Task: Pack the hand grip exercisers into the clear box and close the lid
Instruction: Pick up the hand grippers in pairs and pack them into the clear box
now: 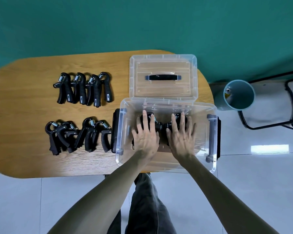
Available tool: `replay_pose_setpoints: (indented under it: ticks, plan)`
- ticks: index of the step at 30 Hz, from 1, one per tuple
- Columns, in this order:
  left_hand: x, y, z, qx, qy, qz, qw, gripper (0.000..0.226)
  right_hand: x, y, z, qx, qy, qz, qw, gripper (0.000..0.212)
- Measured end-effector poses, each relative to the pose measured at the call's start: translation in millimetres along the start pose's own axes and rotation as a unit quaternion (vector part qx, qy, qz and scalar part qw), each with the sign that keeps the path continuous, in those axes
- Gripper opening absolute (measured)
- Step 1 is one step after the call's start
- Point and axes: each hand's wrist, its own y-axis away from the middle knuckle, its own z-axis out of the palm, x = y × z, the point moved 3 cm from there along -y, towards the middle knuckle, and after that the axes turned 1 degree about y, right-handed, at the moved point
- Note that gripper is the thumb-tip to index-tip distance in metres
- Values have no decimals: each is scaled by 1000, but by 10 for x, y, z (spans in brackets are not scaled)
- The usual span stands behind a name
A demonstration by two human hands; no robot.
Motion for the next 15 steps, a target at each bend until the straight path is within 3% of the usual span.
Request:
replay_pose_setpoints:
  ticks: [5,10,15]
  plan:
    - [-172,79,-350,35,-15,86,996,68,-210,108,-241,40,38,-35,998,60]
    - [-393,177,-753,116,6,156,981,60,-585,175,-588,73,40,-61,995,54]
    - [-809,267,-1082,150,21,152,977,58,-1200,217,-828,125,68,-72,987,52]
